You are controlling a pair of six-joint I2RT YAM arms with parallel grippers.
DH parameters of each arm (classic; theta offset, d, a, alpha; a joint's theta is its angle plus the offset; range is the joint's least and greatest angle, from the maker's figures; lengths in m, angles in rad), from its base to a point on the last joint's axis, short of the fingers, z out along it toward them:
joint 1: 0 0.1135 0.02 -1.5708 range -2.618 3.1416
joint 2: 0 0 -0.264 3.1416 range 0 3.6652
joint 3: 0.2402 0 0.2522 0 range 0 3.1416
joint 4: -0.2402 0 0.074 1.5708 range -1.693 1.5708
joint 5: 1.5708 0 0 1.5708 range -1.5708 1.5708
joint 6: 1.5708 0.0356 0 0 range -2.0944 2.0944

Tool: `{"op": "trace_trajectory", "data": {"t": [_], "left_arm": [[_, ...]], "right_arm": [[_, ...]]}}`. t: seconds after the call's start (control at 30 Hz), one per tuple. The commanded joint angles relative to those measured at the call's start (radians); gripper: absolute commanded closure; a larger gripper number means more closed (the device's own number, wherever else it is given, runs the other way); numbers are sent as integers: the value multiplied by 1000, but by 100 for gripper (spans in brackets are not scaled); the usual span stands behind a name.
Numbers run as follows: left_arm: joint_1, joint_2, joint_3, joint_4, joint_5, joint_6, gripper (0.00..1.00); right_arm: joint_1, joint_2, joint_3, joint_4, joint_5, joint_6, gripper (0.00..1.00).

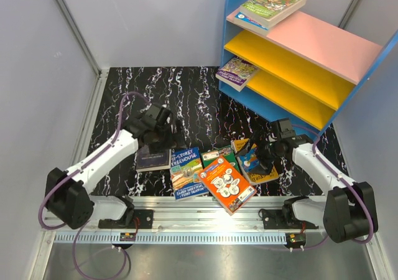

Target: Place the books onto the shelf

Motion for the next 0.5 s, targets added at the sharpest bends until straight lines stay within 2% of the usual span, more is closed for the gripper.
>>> {"op": "trace_trajectory", "data": {"t": [0.0, 0.03, 0.1, 0.23, 0.3, 0.33, 0.47], "left_arm": [[9, 37, 183, -152, -291, 178, 1], [9, 76, 223, -206, -361, 204, 1], [6, 191, 325, -241, -412, 276, 1], [-4, 379, 435, -325, -519, 347, 1], [-22, 471, 452, -343, -536, 370, 1], [-31, 502, 463, -369, -594, 372, 1], [-50, 579, 460, -391, -635, 373, 1]], "right_arm": [[8, -16, -12, 47, -47, -19, 0], [8, -19, -14, 47, -48, -21, 0], [8, -23, -18, 45, -53, -26, 0], [6, -36, -20, 42, -56, -26, 0], [8, -46, -23, 42, -56, -18, 0], [8, -51, -24, 39, -56, -15, 0], [8, -95, -34, 22, -48, -12, 0]]}}
